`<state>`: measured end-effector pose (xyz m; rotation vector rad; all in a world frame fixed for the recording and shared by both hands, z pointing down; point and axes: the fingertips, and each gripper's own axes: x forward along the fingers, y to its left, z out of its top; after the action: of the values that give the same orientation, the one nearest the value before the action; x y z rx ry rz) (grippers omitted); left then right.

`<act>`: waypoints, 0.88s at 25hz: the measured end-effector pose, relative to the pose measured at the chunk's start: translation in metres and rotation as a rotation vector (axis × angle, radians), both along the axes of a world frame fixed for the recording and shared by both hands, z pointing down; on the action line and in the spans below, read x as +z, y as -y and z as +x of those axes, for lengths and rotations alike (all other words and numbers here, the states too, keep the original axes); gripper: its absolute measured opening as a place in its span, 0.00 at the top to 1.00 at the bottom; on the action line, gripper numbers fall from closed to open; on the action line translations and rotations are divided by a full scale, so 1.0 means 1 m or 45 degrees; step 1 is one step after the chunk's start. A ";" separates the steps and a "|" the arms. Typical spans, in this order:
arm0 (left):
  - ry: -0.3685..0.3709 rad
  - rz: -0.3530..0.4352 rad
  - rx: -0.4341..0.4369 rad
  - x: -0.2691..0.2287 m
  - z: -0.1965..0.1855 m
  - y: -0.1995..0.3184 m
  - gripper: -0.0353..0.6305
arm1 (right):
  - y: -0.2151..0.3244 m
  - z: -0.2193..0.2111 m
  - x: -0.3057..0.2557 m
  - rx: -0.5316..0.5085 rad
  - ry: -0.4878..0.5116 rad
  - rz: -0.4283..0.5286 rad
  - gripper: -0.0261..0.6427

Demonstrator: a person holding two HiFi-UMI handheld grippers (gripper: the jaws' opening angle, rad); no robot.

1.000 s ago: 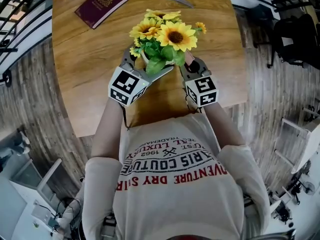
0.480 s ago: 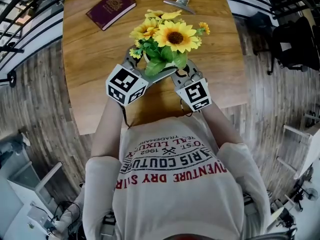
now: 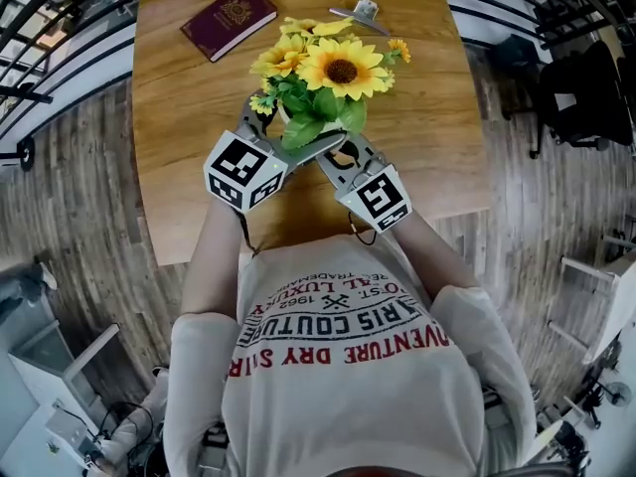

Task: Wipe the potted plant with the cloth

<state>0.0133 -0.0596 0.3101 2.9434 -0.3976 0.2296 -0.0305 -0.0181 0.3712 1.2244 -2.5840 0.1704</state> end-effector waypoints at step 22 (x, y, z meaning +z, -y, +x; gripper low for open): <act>0.047 0.060 0.047 0.031 0.000 0.008 0.19 | 0.023 0.103 0.023 0.307 0.015 -0.112 0.91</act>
<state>0.0130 -0.0675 0.3408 2.9989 -0.3586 0.2839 0.0723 -0.0415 0.3943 1.5020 -2.4037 0.3371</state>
